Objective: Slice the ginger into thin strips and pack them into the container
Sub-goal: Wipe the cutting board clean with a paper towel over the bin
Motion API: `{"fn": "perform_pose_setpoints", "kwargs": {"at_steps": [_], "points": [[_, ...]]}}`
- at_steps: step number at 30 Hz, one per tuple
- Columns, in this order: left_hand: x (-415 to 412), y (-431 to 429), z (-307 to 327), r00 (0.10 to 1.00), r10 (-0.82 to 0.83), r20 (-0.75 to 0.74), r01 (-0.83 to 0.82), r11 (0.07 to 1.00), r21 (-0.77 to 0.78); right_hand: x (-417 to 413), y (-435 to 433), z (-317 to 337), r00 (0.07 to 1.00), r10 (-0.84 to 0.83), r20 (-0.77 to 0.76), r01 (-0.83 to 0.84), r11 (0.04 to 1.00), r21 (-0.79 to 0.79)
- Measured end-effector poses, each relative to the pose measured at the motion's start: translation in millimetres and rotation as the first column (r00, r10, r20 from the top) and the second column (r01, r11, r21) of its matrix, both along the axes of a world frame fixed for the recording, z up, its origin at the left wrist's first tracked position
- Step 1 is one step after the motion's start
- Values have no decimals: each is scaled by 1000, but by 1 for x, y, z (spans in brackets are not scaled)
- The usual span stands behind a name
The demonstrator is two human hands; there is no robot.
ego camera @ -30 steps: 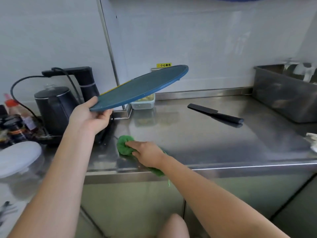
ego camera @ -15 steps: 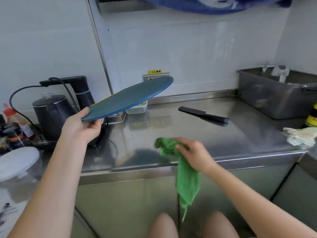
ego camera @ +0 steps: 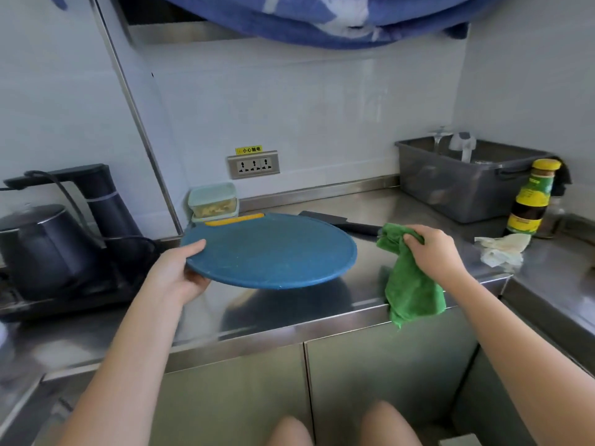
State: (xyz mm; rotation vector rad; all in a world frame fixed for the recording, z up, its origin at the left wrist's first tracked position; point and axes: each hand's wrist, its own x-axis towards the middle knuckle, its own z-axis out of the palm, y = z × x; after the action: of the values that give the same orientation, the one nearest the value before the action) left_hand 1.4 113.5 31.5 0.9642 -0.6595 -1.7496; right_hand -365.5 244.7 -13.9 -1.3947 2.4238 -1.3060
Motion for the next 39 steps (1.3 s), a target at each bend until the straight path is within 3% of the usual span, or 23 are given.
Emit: {"fn": "perform_pose_setpoints", "kwargs": {"at_steps": [9, 13, 15, 17, 19, 22, 24, 26, 28, 30, 34, 39], "points": [[-30, -5, -40, 990, -88, 108, 79, 994, 78, -28, -1, 11, 995, -97, 4, 97, 992, 86], [-50, -7, -62, 942, 94, 322, -120, 991, 64, -40, -22, 16, 995, -100, 29, 95, 987, 131], [-52, -11, -71, 834, 212, 509, -197, 977, -84, -42, -33, 18, 994, -102, 32, 97, 986, 134], [-52, -16, -75, 725, 223, 652, -130, 973, -189, -46, -42, 19, 994, -104, 35, 97, 983, 156], [-55, -23, -74, 608, 227, 761, -17, 962, -274, -52, -48, 19, 994, -107, 35, 100, 979, 177], [-66, -30, -68, 356, 250, 900, 208, 918, -338, -68, -53, 15, 980, -194, 31, 189, 975, 119], [-81, -29, -62, 297, 232, 926, 416, 842, -344, -82, -59, 9, 960, -275, 54, 272, 960, 61], [-101, -26, -58, 217, 146, 965, 634, 731, -253, -90, -71, -4, 950, -299, 90, 280, 942, 183], [-118, -28, -56, 19, 93, 995, 773, 630, -74, -93, -83, -27, 951, -301, 73, 241, 868, 435], [-128, -36, -56, -150, 55, 987, 799, 594, 88, -94, -91, -47, 956, -293, -18, 258, 809, 528], [-130, -55, -57, -271, -30, 962, 779, 581, 238, -115, -106, -56, 962, -270, -46, 265, 873, 410], [-130, -68, -58, -249, -39, 968, 800, 555, 228, -151, -139, -50, 983, -178, -38, 180, 918, 352]]}}
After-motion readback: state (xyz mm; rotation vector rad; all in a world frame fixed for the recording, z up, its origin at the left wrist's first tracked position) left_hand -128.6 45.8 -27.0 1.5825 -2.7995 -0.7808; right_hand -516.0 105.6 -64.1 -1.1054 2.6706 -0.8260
